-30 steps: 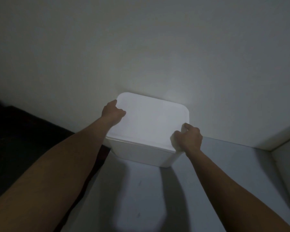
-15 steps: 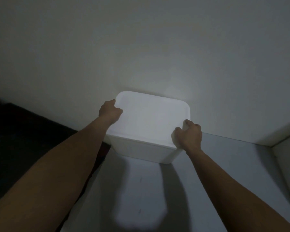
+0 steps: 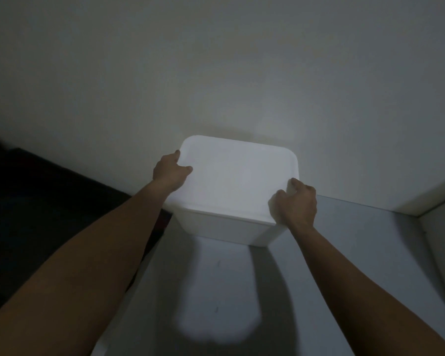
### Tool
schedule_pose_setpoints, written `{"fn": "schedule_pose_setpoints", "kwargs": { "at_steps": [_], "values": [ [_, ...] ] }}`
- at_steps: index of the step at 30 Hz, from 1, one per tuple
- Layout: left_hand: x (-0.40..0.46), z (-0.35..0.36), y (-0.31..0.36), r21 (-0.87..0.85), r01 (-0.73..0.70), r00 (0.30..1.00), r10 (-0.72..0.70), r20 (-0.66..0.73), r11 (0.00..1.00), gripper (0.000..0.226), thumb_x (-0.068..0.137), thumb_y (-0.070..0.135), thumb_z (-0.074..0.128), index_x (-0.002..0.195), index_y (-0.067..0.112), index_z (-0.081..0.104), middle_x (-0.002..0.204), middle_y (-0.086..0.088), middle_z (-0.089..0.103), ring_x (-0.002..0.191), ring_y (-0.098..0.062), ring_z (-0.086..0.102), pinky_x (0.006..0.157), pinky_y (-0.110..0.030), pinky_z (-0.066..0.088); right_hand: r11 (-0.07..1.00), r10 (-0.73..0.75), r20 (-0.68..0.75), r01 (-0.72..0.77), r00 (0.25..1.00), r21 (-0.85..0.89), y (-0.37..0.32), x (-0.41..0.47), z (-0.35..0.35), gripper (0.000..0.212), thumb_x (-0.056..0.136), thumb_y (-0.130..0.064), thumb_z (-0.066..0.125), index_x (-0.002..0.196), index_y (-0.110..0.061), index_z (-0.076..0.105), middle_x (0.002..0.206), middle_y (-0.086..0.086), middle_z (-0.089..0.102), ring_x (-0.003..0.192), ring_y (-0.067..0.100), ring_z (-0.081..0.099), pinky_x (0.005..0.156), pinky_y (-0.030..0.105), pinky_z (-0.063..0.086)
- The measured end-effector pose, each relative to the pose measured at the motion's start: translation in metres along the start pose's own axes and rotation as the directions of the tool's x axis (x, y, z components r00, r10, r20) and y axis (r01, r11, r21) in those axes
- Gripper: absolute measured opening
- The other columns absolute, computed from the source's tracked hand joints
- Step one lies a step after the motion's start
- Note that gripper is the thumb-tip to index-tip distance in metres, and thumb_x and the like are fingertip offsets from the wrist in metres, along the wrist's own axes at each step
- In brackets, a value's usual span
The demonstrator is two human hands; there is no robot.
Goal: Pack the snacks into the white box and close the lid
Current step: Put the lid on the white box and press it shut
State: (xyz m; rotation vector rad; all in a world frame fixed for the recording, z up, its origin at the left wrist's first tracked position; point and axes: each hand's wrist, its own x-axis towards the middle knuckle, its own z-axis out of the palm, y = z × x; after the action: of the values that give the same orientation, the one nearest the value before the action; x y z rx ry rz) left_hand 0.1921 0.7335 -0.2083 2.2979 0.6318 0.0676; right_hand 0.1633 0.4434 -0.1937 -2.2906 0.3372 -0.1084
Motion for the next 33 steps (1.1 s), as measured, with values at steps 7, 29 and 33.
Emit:
{"fn": "schedule_pose_setpoints", "kwargs": {
  "at_steps": [7,29,33],
  "values": [
    [-0.021,0.015,-0.004,0.196,-0.151,0.988,0.155,-0.005,0.969,0.066,0.099,0.042,0.041,0.152,0.010,0.017,0.161,-0.009,0.013,0.146,-0.028,0.020,0.119,-0.041,0.017,0.964,-0.165,0.003,0.162,0.986,-0.212,0.014,-0.005,0.015,0.031,0.086,-0.023,0.042,0.112,-0.007,0.050,0.133,0.024,0.042,0.107,0.040,0.052,0.081,0.040,0.044],
    [-0.063,0.077,0.034,0.517,-0.366,0.920,0.385,0.075,0.774,0.058,0.099,0.050,0.019,0.152,0.028,0.013,0.163,-0.002,0.005,0.149,-0.021,-0.001,0.118,-0.054,-0.001,0.756,-0.237,0.243,0.336,0.941,-0.562,0.011,0.000,0.039,0.073,0.093,-0.058,0.012,0.153,-0.018,0.002,0.162,0.009,-0.003,0.149,0.028,-0.005,0.117,0.059,0.001],
    [-0.048,0.063,0.025,0.532,-0.328,0.939,0.328,0.098,0.781,0.069,0.093,0.066,0.015,0.153,0.032,0.008,0.163,0.000,-0.002,0.149,-0.021,-0.006,0.118,-0.054,-0.005,0.779,-0.179,0.237,0.285,0.955,-0.559,0.011,0.005,0.035,0.079,0.091,-0.062,0.015,0.153,-0.014,0.001,0.162,0.008,-0.003,0.149,0.027,-0.008,0.115,0.062,0.002]
  ]
}}
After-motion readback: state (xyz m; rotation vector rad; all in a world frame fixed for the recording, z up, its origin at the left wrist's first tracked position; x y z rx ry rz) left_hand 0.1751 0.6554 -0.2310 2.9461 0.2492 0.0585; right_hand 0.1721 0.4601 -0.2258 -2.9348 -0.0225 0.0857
